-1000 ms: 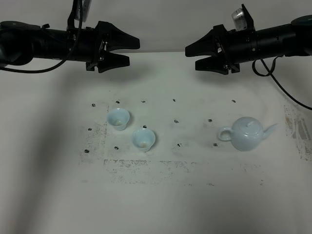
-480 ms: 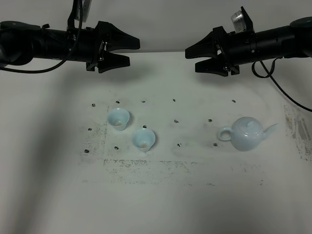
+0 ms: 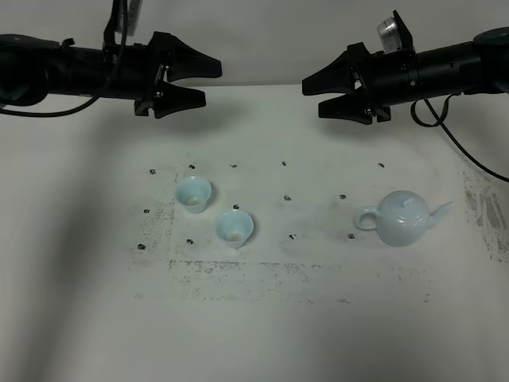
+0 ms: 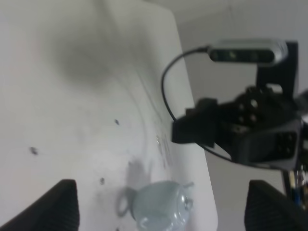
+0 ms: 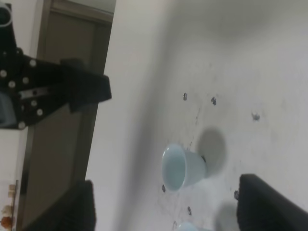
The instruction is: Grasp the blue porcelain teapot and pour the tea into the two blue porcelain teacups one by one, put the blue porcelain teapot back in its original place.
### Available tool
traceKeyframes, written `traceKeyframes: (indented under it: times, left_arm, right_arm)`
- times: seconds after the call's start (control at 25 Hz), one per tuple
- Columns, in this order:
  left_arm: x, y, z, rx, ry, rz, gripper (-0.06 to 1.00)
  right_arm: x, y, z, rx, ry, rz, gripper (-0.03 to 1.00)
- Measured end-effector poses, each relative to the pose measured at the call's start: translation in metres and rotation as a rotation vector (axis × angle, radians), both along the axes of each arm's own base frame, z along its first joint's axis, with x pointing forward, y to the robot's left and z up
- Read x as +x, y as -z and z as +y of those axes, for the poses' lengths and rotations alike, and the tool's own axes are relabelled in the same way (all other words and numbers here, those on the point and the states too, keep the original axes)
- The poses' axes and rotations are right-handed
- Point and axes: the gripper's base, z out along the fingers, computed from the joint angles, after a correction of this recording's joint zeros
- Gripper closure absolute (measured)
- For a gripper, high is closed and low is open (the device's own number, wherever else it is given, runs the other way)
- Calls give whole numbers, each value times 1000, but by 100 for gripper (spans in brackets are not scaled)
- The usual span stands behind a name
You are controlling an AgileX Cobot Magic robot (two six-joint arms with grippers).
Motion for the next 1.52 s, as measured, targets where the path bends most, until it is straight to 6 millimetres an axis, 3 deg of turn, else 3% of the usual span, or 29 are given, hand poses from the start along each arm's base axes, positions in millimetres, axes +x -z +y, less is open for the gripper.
traceKeyframes:
  times: [0.24, 0.44, 0.76, 1.12, 1.36, 1.52]
  left_arm:
    - [3, 4, 44, 217, -105, 39, 27]
    - [-5, -21, 79, 460, -153, 16, 27]
    - [-25, -55, 115, 891, -200, 33, 27]
    - [-50, -62, 130, 1103, -87, 194, 27]
    - [-55, -66, 131, 1103, -116, 243, 27]
    - [-75, -74, 129, 1096, -129, 271, 27]
  right_arm:
    - [0, 0, 0, -1, 0, 0, 38]
    - [0, 0, 0, -1, 0, 0, 38]
    - [0, 0, 0, -1, 0, 0, 38]
    - [0, 0, 0, -6, -3, 0, 38]
    - [0, 1, 0, -10, -4, 0, 38]
    - [-1, 2, -1, -22, -9, 2, 38]
